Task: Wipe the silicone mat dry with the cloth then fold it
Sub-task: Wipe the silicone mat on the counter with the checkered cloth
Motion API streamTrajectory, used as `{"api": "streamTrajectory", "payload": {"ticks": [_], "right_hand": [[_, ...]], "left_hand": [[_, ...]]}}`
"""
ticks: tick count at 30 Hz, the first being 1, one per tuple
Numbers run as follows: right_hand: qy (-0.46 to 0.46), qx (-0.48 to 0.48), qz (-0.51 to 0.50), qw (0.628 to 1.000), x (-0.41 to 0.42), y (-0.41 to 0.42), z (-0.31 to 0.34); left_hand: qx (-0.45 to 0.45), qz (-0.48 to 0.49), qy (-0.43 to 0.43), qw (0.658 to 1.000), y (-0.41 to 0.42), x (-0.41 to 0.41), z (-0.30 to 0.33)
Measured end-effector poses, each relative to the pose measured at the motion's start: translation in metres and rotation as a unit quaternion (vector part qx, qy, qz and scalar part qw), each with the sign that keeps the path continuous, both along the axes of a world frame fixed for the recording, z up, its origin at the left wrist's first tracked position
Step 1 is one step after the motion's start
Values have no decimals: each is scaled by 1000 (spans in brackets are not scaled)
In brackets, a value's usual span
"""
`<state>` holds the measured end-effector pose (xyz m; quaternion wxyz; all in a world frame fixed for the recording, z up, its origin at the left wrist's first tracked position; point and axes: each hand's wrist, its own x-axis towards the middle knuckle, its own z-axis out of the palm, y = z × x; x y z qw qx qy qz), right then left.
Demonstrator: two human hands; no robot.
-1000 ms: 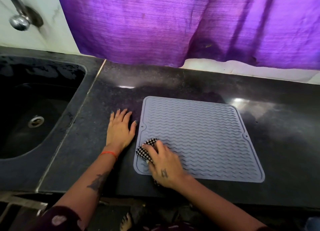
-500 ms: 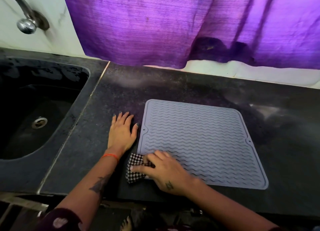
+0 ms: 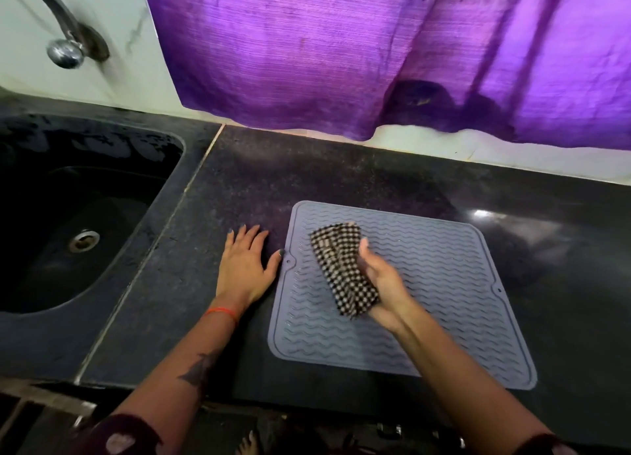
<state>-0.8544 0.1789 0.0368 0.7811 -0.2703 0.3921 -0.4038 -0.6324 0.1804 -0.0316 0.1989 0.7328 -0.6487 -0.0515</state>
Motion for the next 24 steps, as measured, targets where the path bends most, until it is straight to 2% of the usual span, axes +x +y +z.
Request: {"api": "streamTrajectory", "payload": {"ticks": [2,4,6,10,14,20,24], "right_hand": [[-8,35,15,999,-9,-9,0],[71,45,52,995,-14,-14,-5],[146,35,70,986,-14,-19,-8],[189,-14,83,978,-13,-39,-1],[279,-87,161,943,-9,-74,16],[356,-167,255,883,16,-127,30],[404,-191,210,870,37,-144,14]], "left_hand": [[0,1,-5,1000,0,0,0],[-1,1,-7,1000,0,-1,0],[0,1,-11,1000,-1,0,-1],[1,0,-18,1000,-2,0,-2],[5,1,-22,1000,-2,0,-3],[0,3,-24,1000,-2,0,-3],[-3,2,-21,1000,-2,0,-2]]}}
